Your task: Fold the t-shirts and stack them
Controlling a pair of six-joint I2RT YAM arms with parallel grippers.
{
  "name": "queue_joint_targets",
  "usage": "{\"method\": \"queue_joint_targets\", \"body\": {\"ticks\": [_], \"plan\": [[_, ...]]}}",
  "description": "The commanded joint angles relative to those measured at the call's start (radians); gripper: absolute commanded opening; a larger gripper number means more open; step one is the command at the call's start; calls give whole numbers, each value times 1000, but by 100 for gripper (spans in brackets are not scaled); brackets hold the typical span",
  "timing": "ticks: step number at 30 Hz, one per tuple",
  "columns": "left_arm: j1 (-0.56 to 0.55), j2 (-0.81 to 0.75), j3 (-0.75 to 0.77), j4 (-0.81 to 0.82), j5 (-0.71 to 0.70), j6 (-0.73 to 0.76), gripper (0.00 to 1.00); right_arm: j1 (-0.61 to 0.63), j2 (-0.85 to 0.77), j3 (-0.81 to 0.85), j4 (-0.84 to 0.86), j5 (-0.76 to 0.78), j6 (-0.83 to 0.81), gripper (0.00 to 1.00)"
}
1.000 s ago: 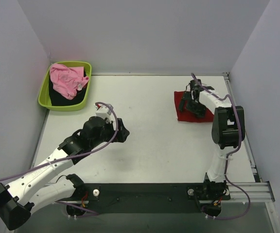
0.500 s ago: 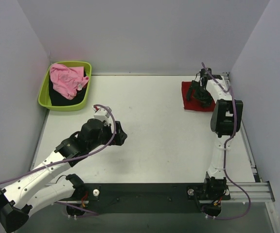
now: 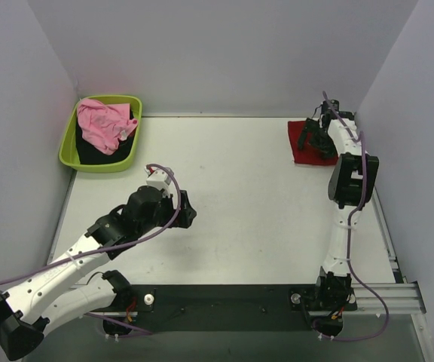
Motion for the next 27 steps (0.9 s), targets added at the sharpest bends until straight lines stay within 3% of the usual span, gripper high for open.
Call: {"method": "queue_joint_targets", "body": {"ticks": [1,9,17,21,27], "plan": [[-7,-32,30,-26,-29,12,98,-50,102,108,-63,-7,-3,100],[-6,-32,28,-44,-54,23,97,-96,174,230,-69,-44,26,100],[-6,5,32,-27,-49,23,97,-141,124,211,-19,-84,40,100],[-7,5,35,-20,-48,24,97,-133,23,75,108,-66,55,100],[-10,-21,30,-30,-57,26,97,-113,-272,-353,483,0,89,100]]}}
